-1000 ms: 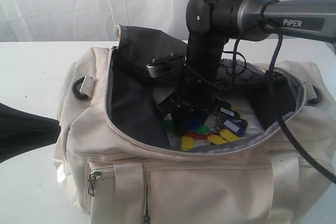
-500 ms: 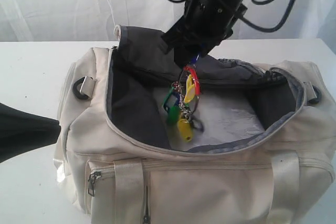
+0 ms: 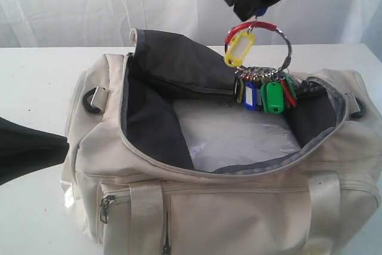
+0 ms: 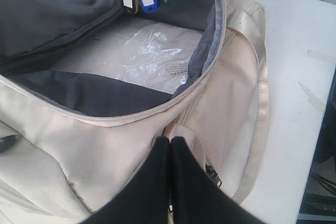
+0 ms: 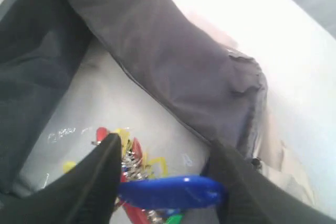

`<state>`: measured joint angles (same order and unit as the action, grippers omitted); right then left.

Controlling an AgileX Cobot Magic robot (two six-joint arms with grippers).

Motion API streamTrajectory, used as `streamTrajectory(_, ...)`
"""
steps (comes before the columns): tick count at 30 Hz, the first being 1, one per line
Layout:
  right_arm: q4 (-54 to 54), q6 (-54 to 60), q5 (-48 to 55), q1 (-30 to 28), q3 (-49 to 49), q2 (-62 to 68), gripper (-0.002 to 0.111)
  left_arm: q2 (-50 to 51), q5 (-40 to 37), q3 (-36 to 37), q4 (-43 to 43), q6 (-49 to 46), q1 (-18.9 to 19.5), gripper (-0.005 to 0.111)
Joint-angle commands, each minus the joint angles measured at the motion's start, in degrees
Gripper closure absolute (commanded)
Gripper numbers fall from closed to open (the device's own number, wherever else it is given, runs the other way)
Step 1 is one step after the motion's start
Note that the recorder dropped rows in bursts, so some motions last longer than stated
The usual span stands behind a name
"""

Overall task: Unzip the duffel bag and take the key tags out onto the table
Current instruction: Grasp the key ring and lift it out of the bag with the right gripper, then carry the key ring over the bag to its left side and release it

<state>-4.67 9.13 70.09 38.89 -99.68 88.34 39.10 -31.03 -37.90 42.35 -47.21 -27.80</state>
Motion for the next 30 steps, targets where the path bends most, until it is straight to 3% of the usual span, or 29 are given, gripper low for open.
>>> streamTrajectory(1, -2.6, -1.7, -0.1, -0.1, -0.2, -4.5, 0.108, -0.5, -0.3, 0.2, 1.2, 0.5, -0.3, 0.107)
streamTrajectory(13, -14.9, -8.4, -0.1, -0.1, 4.3, -19.7, 0.108, -0.5, -0.4, 0.2, 1.2, 0.5, -0.3, 0.107)
streamTrajectory(30, -36.8, -15.3, -0.1, -0.4, 33.7, -35.5, 0.108, -0.5, -0.4, 0.2, 1.2, 0.5, -0.3, 0.107)
